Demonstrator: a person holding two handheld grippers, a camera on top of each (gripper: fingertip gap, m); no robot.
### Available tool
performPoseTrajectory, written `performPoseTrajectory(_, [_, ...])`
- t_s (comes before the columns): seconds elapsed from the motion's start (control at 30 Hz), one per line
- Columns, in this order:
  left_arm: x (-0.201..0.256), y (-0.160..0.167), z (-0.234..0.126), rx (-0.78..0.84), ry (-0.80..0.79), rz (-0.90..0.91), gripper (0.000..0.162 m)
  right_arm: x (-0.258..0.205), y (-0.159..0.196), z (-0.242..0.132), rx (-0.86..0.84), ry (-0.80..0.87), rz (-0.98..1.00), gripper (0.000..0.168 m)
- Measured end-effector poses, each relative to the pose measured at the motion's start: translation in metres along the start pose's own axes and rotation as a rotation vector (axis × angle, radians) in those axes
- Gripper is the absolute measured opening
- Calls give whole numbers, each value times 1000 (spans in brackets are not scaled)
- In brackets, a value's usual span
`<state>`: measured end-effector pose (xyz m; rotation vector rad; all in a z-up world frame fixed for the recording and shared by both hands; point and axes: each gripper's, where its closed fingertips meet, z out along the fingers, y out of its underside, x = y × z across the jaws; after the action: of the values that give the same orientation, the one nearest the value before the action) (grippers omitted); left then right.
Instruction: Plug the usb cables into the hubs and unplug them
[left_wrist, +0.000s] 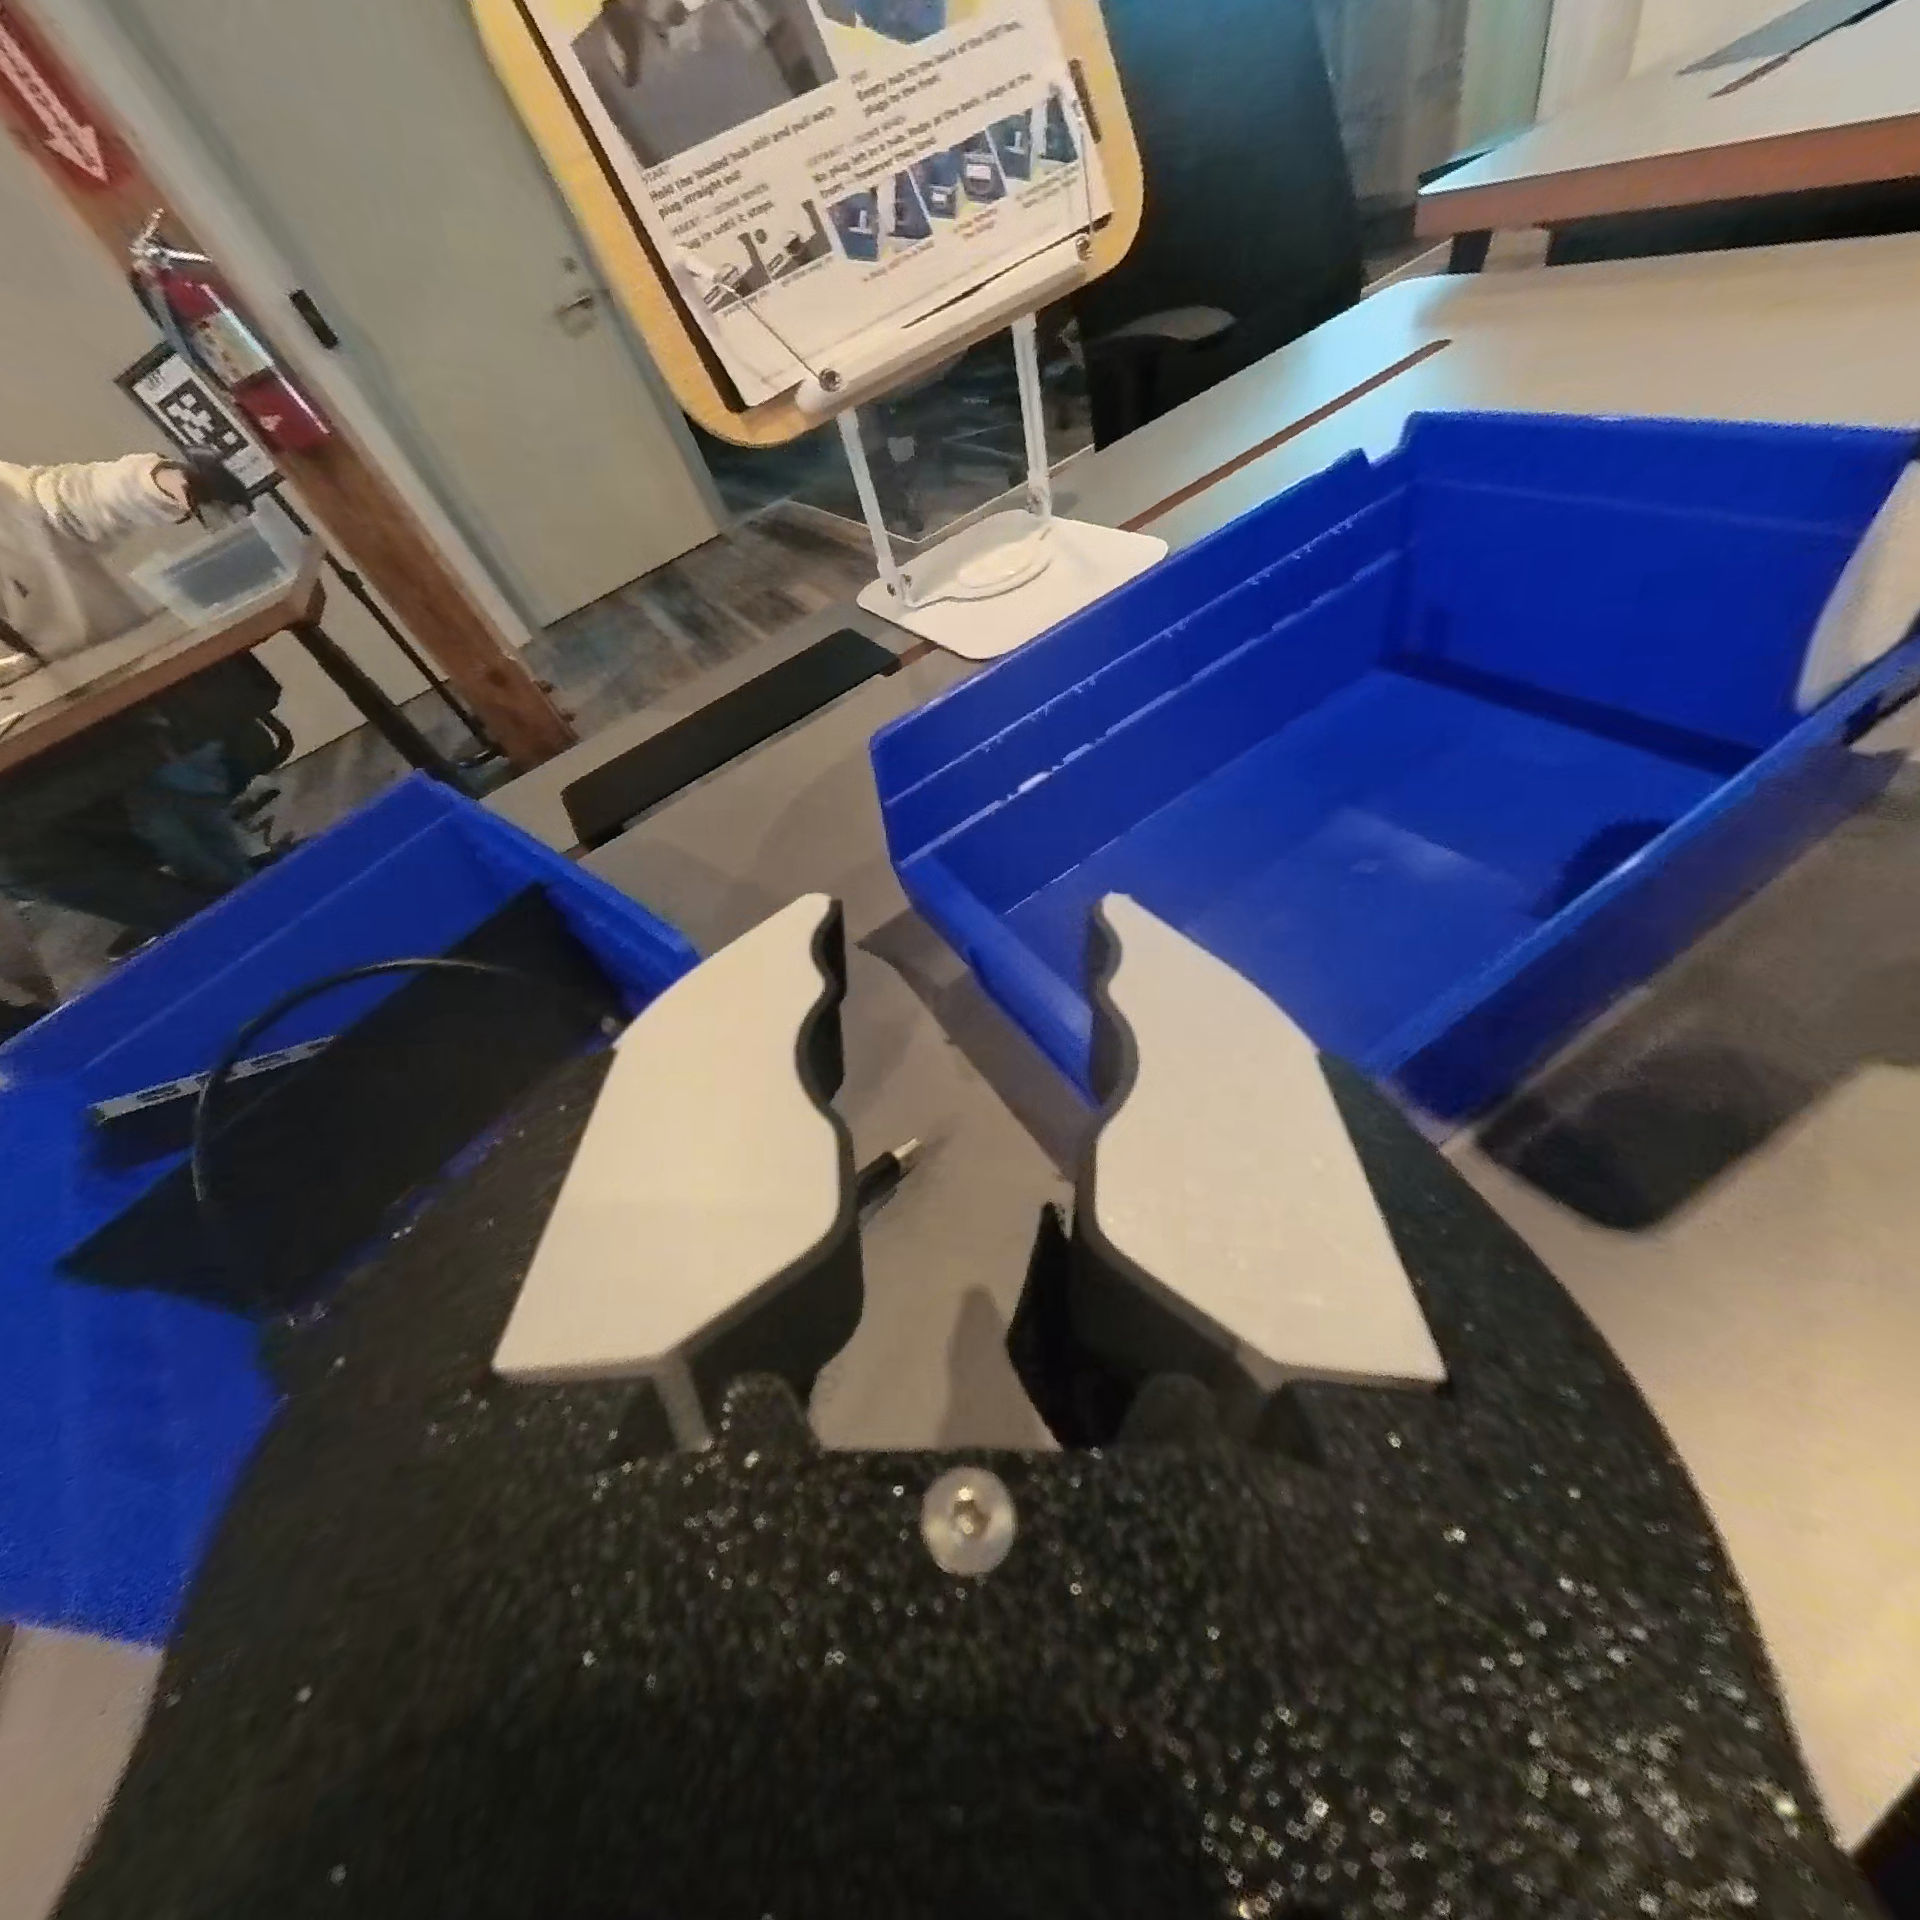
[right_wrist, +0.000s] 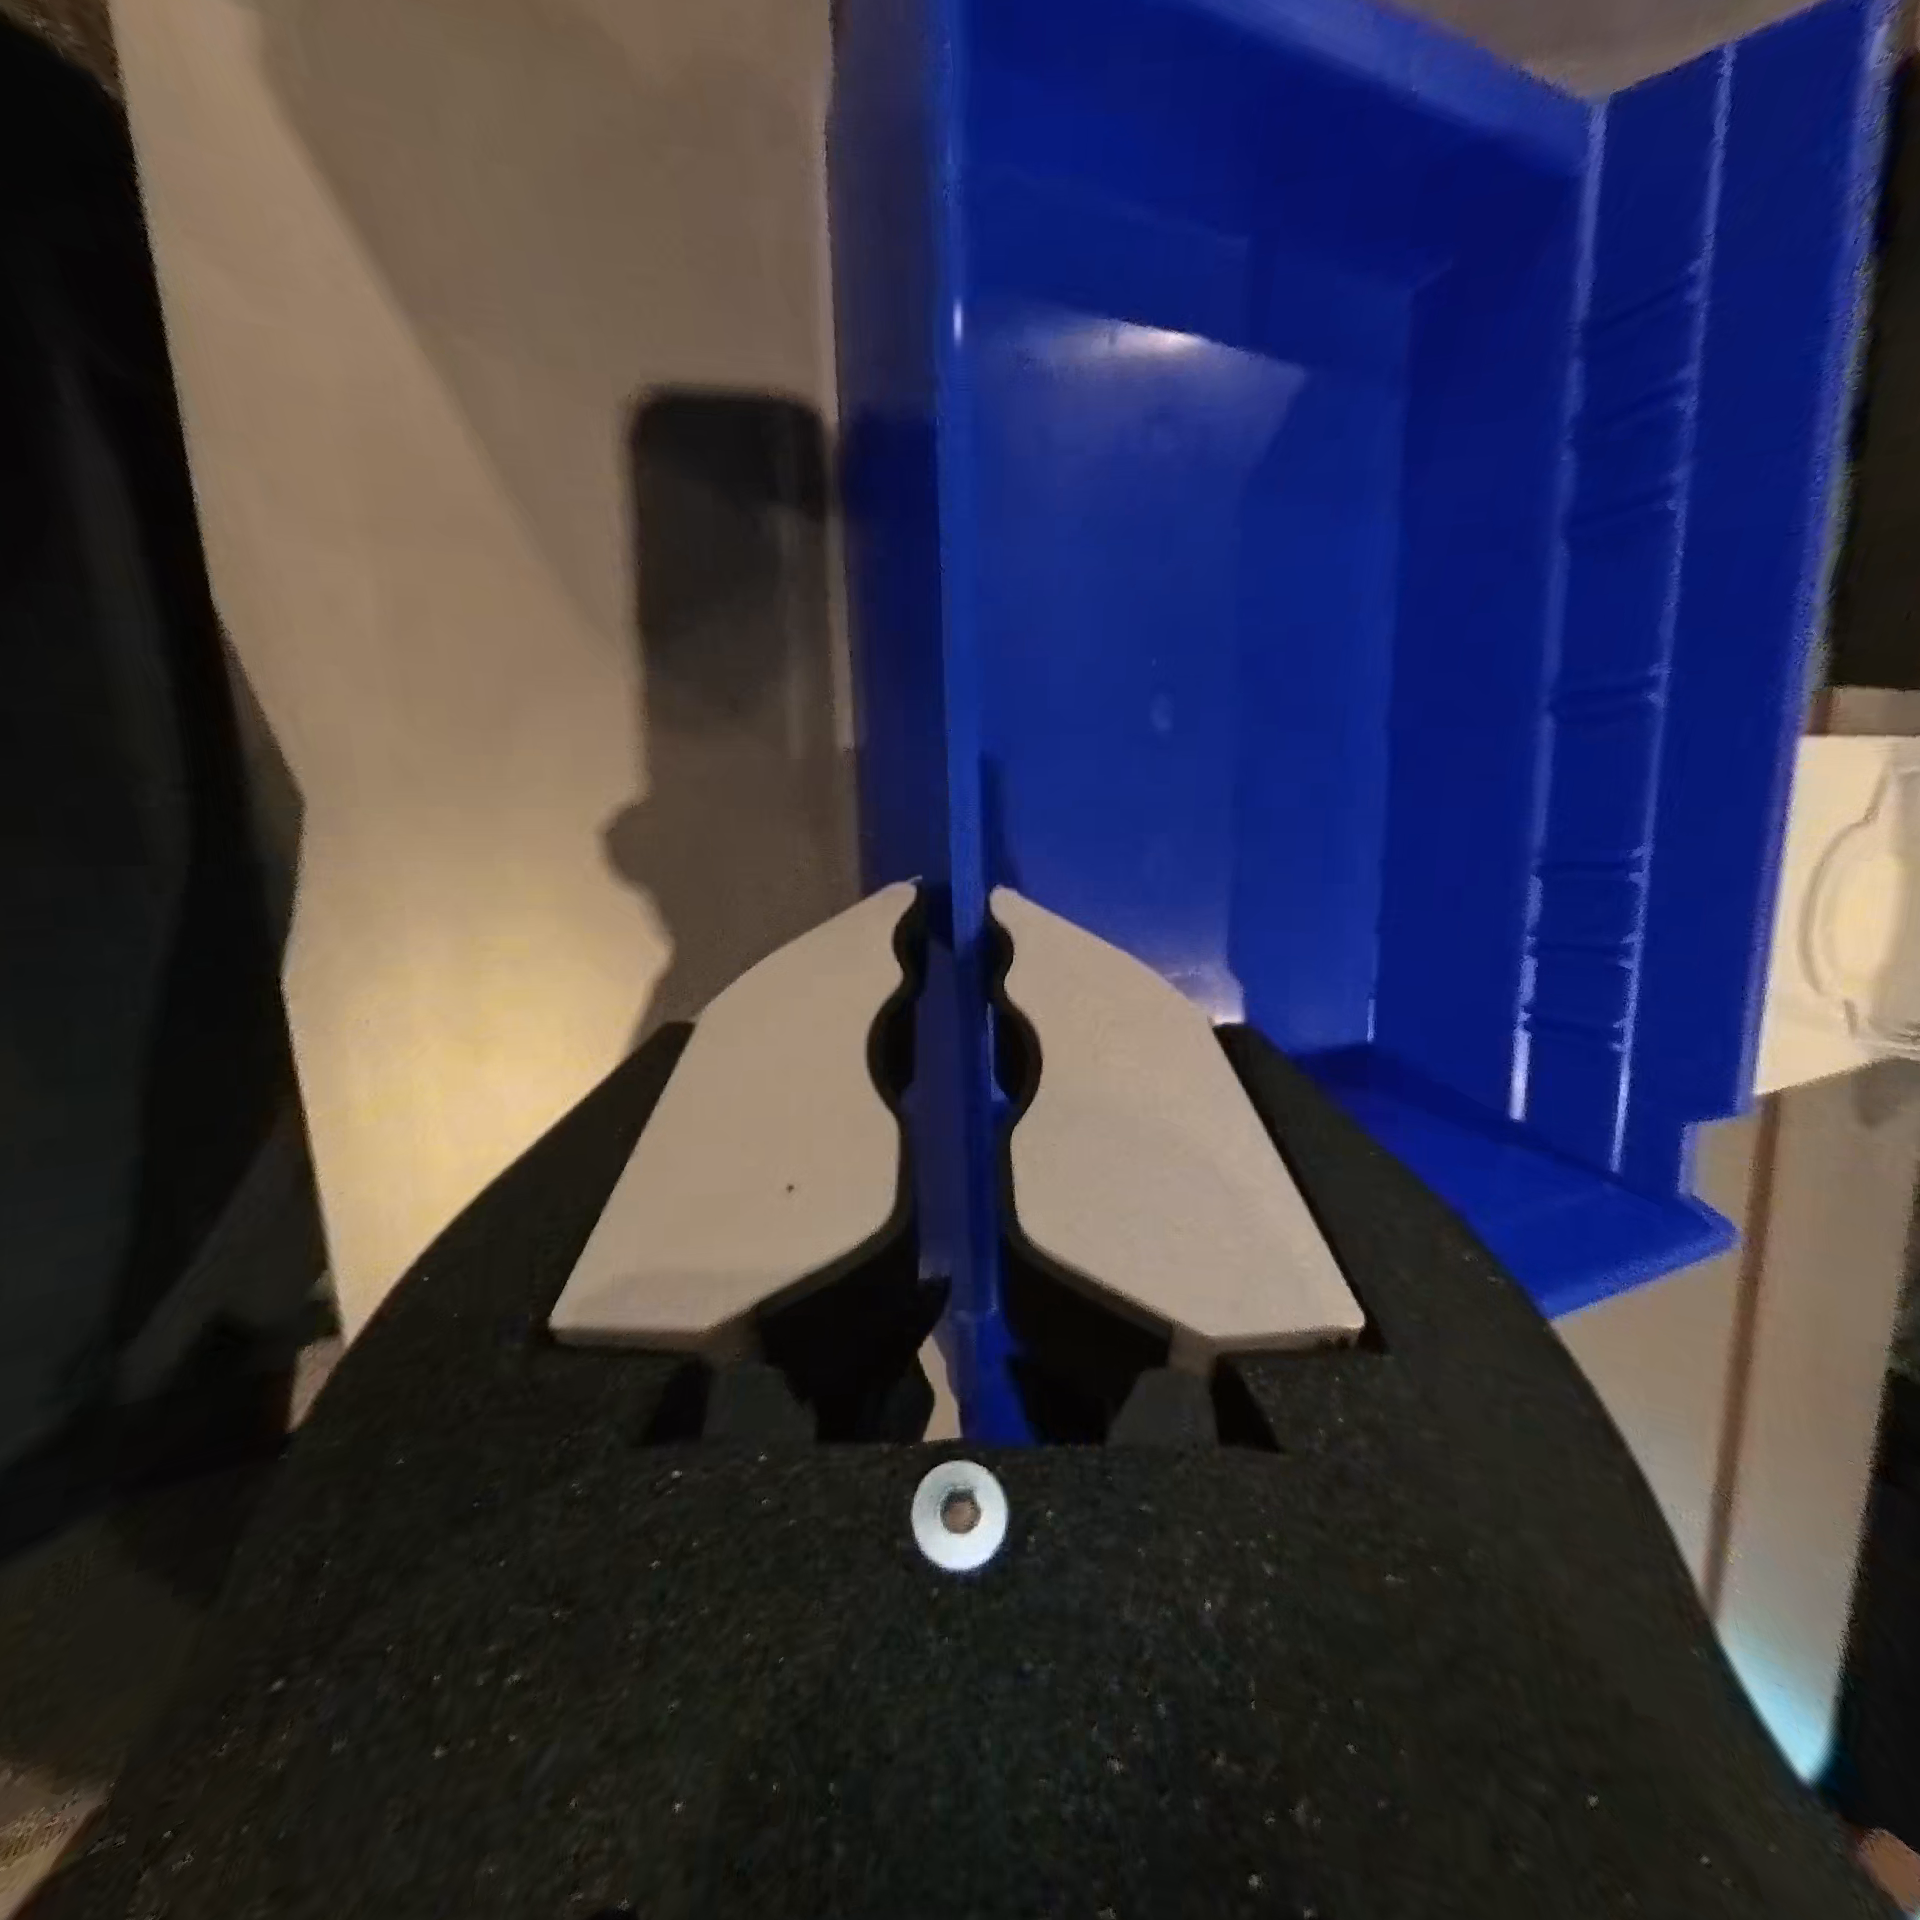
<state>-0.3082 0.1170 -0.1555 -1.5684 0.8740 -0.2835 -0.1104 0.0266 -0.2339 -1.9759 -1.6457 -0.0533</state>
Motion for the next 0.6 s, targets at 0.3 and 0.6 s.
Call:
performPoseTrajectory(0.3, [3, -3, -5, 38, 21, -31, 42, 83, 128, -24, -243, 6, -147, 14])
performPoseTrajectory(0.6, [18, 5, 5, 29, 95, -48, 42, 160, 213, -82, -93, 178, 638, 75])
